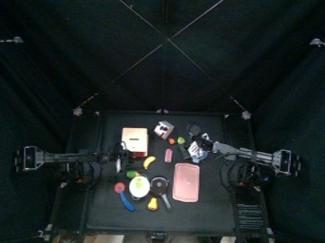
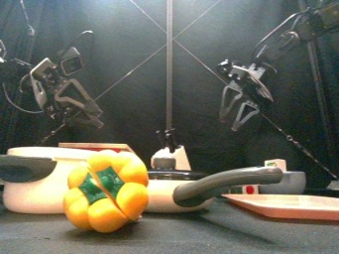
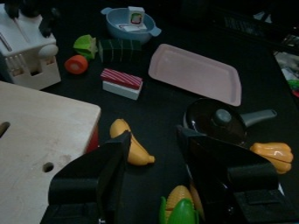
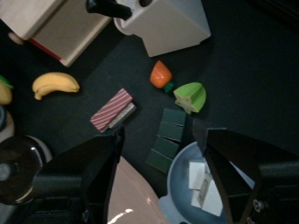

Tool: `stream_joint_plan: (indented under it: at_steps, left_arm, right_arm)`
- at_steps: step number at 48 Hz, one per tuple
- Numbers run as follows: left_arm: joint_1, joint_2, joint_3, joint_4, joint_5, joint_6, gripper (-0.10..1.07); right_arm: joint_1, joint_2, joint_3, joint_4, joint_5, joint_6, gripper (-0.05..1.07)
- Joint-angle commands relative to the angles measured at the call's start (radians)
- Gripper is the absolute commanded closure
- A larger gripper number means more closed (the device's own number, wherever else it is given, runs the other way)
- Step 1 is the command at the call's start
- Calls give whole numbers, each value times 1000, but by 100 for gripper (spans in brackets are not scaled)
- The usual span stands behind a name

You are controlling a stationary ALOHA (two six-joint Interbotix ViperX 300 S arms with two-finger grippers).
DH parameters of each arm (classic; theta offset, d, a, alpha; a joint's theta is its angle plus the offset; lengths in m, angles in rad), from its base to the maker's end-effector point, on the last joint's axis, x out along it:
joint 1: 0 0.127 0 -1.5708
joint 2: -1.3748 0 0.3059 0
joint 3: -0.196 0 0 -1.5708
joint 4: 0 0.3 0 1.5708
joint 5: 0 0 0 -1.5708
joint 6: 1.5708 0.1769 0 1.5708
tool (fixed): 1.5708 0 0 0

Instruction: Grab squash

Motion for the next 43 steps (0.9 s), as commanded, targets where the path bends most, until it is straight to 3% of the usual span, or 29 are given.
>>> stream_joint_plan:
  at_steps: [1, 16, 43]
  left_arm:
    - [0, 0, -11, 0, -3, 0, 14]
    - [2, -2, -11, 0, -3, 2, 14]
    - [-6, 0, -5, 3, 0, 2, 14]
  right_arm:
    - [-6, -6, -26, 41, -12, -3, 8]
    - [6, 64, -34, 164, -14, -3, 8]
    - [187, 120, -48, 161, -43, -3, 8]
